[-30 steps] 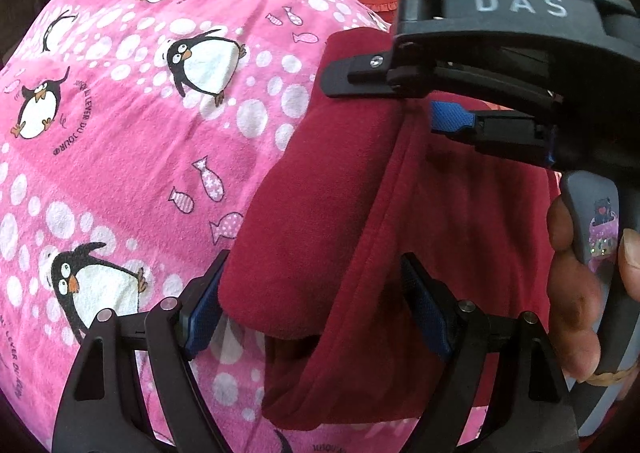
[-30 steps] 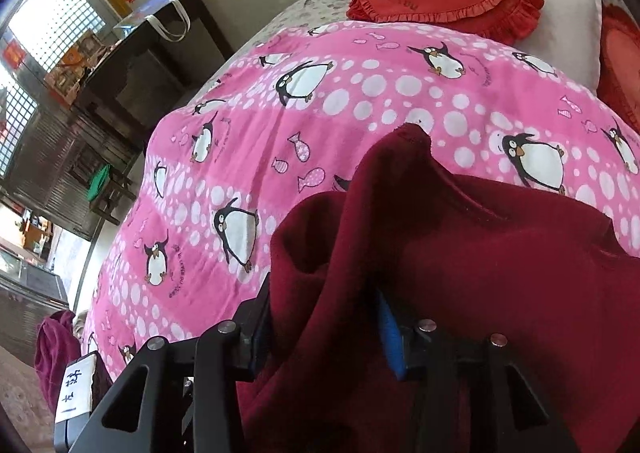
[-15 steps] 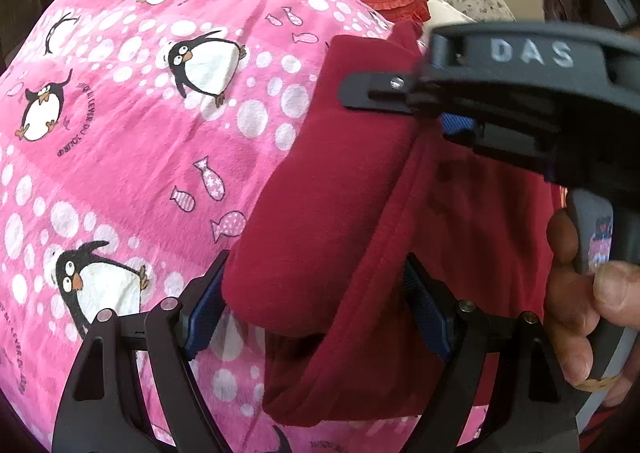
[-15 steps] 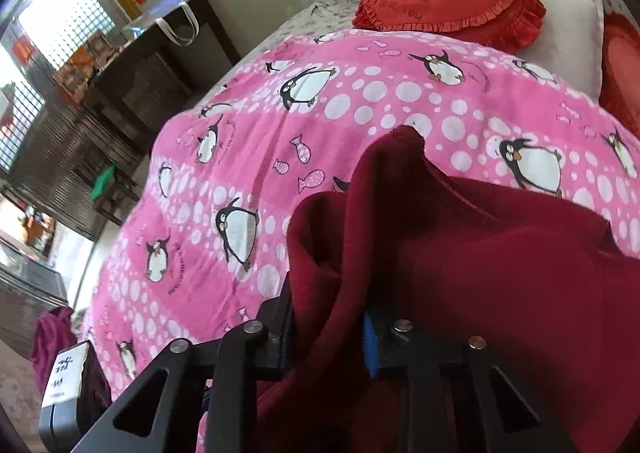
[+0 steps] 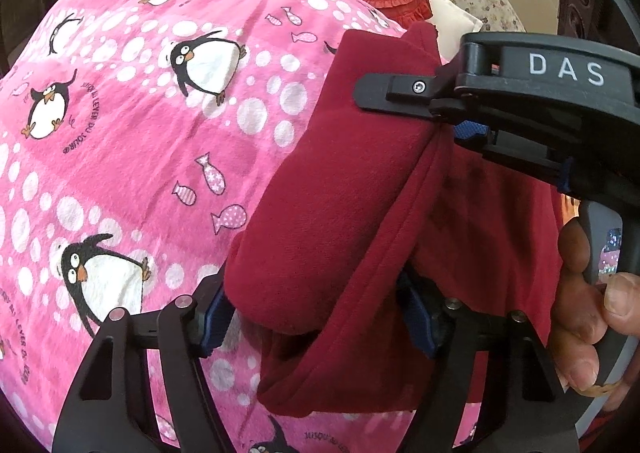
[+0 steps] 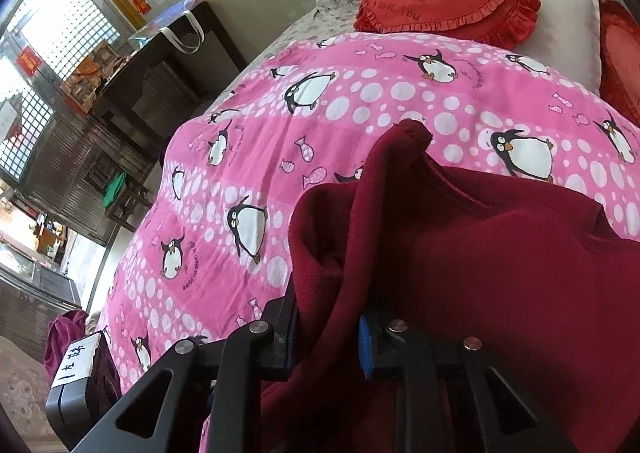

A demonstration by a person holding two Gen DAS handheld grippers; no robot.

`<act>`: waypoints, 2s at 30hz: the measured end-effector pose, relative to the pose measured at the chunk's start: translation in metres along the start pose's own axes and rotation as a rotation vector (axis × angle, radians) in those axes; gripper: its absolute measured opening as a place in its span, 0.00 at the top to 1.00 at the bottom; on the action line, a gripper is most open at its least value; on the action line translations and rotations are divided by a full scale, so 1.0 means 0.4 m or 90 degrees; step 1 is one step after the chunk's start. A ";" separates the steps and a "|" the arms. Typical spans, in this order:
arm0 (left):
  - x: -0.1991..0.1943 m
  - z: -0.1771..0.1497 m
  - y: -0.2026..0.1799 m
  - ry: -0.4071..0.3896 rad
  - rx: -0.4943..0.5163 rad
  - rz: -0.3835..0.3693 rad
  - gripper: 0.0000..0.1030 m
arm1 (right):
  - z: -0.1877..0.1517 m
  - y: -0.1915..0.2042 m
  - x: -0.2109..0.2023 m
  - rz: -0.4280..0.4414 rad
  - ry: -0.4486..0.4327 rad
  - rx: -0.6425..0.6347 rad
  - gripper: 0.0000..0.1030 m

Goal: Fold small clothes

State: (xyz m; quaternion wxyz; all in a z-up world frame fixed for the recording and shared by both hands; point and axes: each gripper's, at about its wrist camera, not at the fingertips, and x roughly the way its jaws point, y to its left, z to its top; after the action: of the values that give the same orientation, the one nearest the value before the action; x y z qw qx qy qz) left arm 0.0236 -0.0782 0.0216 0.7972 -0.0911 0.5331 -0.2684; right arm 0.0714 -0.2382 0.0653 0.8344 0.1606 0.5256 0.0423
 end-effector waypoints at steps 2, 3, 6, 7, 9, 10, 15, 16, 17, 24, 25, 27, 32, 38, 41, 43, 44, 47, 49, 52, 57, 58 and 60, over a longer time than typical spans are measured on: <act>0.002 -0.002 0.003 0.000 -0.005 -0.002 0.31 | -0.001 0.000 0.002 0.000 0.002 0.001 0.79; 0.001 -0.003 0.006 0.000 -0.007 -0.005 0.31 | -0.001 -0.001 0.004 0.001 0.002 0.003 0.79; 0.001 -0.010 0.021 -0.002 -0.018 -0.017 0.31 | -0.003 -0.006 0.014 0.012 0.006 0.016 0.78; -0.001 -0.012 0.027 -0.003 -0.024 -0.023 0.30 | -0.003 -0.004 0.016 0.020 0.005 0.017 0.76; -0.004 -0.017 0.041 -0.006 -0.037 -0.035 0.30 | -0.003 0.004 0.013 0.042 -0.001 0.015 0.68; -0.007 -0.020 0.046 -0.006 -0.041 -0.039 0.30 | -0.002 0.008 0.007 0.064 -0.006 0.016 0.66; -0.045 -0.038 0.083 0.001 -0.067 -0.057 0.30 | -0.007 0.009 -0.036 0.139 -0.042 0.021 0.60; -0.054 -0.042 0.090 -0.001 -0.070 -0.057 0.30 | -0.009 0.009 -0.039 0.141 -0.045 0.020 0.60; -0.065 -0.047 0.098 -0.003 -0.073 -0.054 0.30 | -0.011 0.010 -0.043 0.143 -0.050 0.018 0.60; -0.103 -0.080 0.131 -0.013 -0.082 -0.035 0.30 | 0.022 0.035 -0.013 0.135 -0.067 0.006 0.61; -0.104 -0.084 0.132 -0.014 -0.080 -0.030 0.30 | 0.030 0.041 0.011 0.129 -0.055 0.001 0.60; -0.107 -0.090 0.135 -0.012 -0.075 -0.023 0.30 | 0.043 0.046 0.077 0.104 -0.007 -0.008 0.60; -0.100 -0.085 0.129 -0.006 -0.070 -0.026 0.30 | 0.060 0.036 0.053 0.115 0.006 -0.001 0.60; -0.096 -0.078 0.136 -0.016 -0.069 -0.019 0.30 | 0.081 -0.030 -0.061 0.080 -0.077 0.040 0.60; -0.103 -0.084 0.141 -0.018 -0.070 -0.018 0.30 | 0.082 -0.056 -0.011 0.032 -0.049 0.055 0.60; -0.097 -0.085 0.131 -0.018 -0.072 -0.018 0.30 | 0.082 -0.059 0.045 -0.009 -0.016 0.049 0.60; -0.097 -0.088 0.130 -0.017 -0.072 -0.019 0.29 | 0.081 -0.051 0.063 -0.026 -0.018 0.031 0.60; -0.091 -0.073 0.134 -0.015 -0.075 -0.023 0.28 | 0.094 -0.016 0.059 -0.064 -0.006 0.006 0.60; -0.089 -0.071 0.137 -0.021 -0.075 -0.027 0.27 | 0.103 0.002 0.042 -0.055 0.004 0.018 0.60; -0.093 -0.082 0.136 -0.036 -0.072 -0.031 0.25 | 0.110 0.009 0.023 -0.017 0.007 0.038 0.51; -0.098 -0.103 0.135 -0.059 -0.073 -0.039 0.25 | 0.105 0.052 0.043 0.020 0.040 0.048 0.43; -0.098 -0.105 0.136 -0.059 -0.074 -0.040 0.25 | 0.107 0.070 0.053 0.010 0.048 0.035 0.40; -0.098 -0.103 0.139 -0.057 -0.081 -0.045 0.24 | 0.111 0.116 0.083 -0.037 0.066 -0.005 0.37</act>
State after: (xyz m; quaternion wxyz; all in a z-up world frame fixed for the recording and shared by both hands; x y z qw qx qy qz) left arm -0.0064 -0.0050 0.0118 0.8029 -0.1724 0.5091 -0.2577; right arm 0.1301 -0.1963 0.0688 0.8074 0.1397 0.5725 0.0281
